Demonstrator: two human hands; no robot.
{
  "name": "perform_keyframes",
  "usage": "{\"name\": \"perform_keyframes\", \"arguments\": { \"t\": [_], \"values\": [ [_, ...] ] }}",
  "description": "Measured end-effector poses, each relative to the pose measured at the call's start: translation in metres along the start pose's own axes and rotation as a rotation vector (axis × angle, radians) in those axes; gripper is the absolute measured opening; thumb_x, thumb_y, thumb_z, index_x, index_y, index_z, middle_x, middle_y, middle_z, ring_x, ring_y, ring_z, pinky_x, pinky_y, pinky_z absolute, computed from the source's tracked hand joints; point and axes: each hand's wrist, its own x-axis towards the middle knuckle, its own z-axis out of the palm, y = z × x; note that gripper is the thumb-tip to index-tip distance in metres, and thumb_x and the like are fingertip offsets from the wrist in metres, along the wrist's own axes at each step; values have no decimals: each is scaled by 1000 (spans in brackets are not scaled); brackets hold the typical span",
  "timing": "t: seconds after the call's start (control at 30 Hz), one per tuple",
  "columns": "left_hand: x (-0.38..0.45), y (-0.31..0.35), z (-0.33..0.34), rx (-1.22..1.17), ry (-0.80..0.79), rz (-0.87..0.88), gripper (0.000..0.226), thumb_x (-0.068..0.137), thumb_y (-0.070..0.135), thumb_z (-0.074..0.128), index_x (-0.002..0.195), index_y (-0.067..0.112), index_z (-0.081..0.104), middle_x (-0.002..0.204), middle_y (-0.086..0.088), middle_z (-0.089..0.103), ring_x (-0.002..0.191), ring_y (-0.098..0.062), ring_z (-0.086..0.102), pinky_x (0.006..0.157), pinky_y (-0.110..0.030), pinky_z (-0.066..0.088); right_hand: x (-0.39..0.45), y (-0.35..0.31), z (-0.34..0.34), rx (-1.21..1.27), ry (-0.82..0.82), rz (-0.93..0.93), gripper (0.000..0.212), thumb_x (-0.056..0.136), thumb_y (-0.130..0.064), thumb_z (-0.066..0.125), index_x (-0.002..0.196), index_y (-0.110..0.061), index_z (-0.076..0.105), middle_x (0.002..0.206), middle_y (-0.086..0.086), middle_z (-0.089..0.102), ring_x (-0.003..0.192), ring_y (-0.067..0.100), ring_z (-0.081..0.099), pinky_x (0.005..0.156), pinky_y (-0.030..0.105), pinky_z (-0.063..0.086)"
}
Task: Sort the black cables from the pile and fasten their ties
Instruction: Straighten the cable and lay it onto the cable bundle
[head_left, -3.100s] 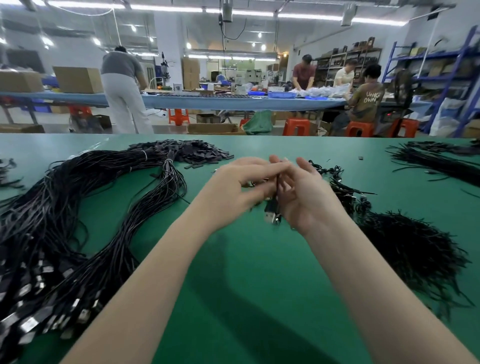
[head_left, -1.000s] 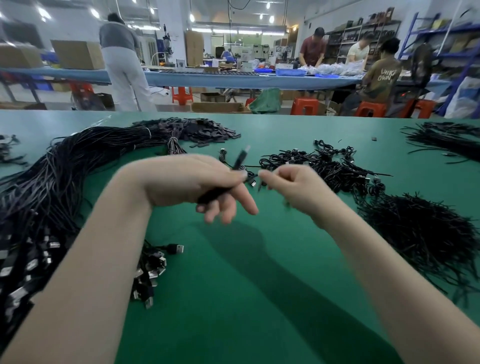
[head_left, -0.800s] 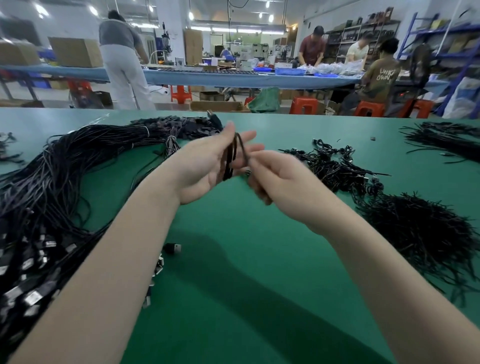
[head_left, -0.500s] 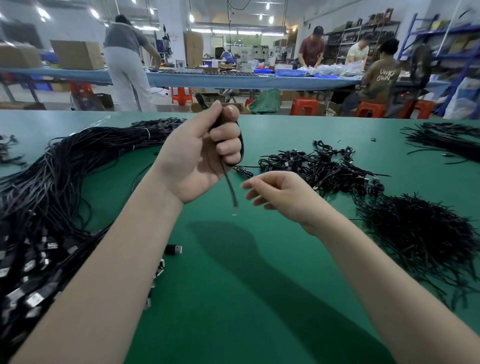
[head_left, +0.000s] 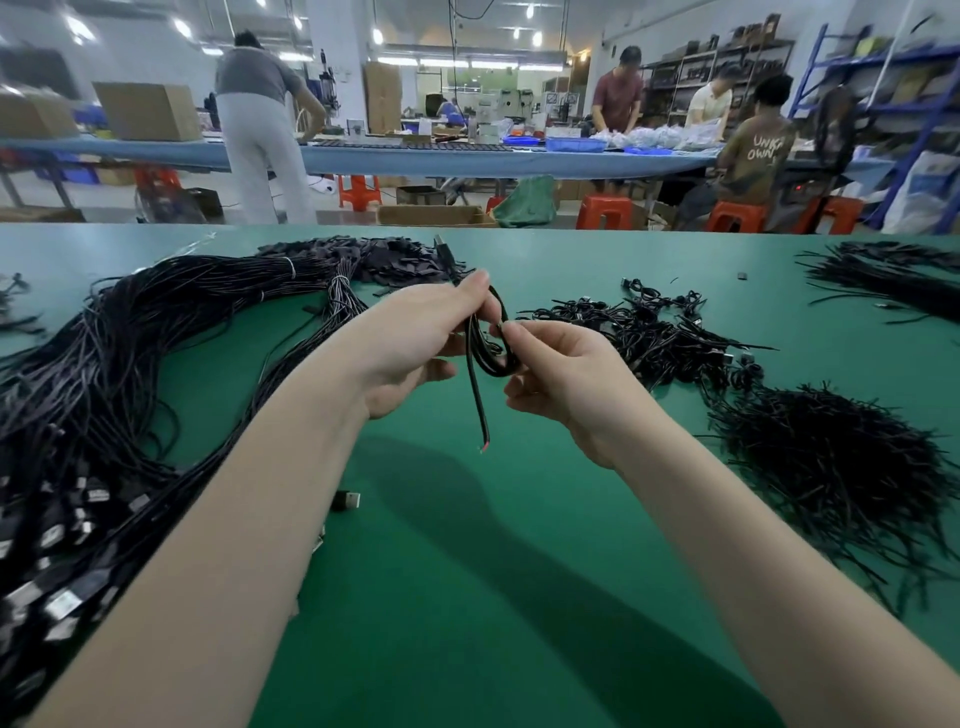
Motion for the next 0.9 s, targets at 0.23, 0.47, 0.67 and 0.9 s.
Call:
{"name": "perform_keyframes", "arguments": {
  "t": [0.23,0.47,0.67,0.9],
  "values": [
    [10,-8,16,-432,-45,62,37,98,33,45,82,15,73,104,-6,70,78,-15,66,79,-32,54,1,-7,-2,-196,-15,-51,29,101,-30,43,86,-22,66,68,-9,65,54,9,59,63,28,55],
    [9,-13,17,-336,-53,75,38,97,39,47,79,20,75,87,6,73,82,-12,68,81,-29,56,-7,-12,-5,-357,-243,-96,33,91,-42,59,93,-9,60,64,-9,50,53,8,49,53,24,46],
    [12,-19,23,-197,39,86,43,100,41,44,72,25,73,72,14,69,57,0,60,59,-14,51,-5,2,3,-863,-65,-286,25,100,-38,41,80,-24,41,63,-10,46,50,4,43,47,18,33],
    [2,-27,36,276,151,-9,40,100,46,40,84,25,70,92,1,71,83,-16,68,72,-29,50,-2,30,-20,-979,10,-42,34,103,-34,28,73,-20,37,68,-3,44,63,20,42,57,31,31]
  ]
}}
